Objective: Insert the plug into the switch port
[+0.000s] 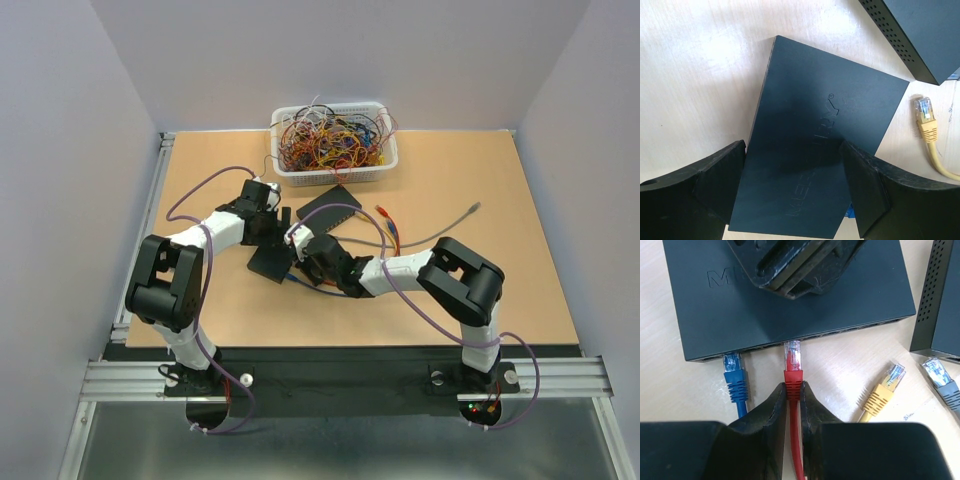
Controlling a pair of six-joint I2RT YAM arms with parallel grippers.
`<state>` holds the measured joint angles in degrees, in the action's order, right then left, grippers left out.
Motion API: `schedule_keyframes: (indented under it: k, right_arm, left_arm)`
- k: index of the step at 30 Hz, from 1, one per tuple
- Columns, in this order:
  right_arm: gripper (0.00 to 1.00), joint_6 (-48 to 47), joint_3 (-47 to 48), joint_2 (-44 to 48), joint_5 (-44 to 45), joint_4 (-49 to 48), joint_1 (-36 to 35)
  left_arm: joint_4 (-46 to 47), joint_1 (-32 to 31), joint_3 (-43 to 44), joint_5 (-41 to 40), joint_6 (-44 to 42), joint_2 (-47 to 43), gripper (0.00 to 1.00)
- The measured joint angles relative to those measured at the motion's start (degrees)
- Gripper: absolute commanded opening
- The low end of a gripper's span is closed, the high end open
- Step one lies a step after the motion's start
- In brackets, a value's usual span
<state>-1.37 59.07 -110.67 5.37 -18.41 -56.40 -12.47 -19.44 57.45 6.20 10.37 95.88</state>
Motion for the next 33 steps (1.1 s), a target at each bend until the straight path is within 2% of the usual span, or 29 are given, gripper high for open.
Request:
schedule_keyframes:
  k: [33]
  right_arm:
    - [0.00,-1.92,0.68,-0.37,-0.83,-1.70,-0.37]
  left_arm:
    - [0.68,0.07,-0.11,-0.04,-0.55,0.00,0.86]
